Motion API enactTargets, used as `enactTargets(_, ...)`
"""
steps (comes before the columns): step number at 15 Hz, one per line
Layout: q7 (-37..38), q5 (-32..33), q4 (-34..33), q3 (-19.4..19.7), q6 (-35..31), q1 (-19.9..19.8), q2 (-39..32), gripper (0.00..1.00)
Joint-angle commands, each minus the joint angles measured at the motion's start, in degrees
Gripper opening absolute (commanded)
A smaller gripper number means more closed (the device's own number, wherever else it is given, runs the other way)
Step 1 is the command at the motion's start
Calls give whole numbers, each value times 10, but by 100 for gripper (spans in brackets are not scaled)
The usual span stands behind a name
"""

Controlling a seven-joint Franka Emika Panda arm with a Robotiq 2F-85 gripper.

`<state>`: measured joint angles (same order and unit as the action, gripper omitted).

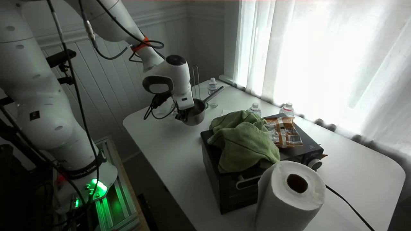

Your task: Pick up the silver pot and place it in the middle of the table

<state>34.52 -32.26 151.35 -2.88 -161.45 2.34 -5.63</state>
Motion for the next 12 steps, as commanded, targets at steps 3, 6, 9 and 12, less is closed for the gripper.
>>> enactTargets(3, 14, 9, -54, 2, -21, 10, -60, 2)
enactTargets(6, 15, 11, -74, 5, -20, 12, -85, 2)
enactTargets(9, 16, 19, -90, 9, -20, 16, -106, 2)
enactTargets(12, 16, 33, -99, 14, -21, 19, -119, 2)
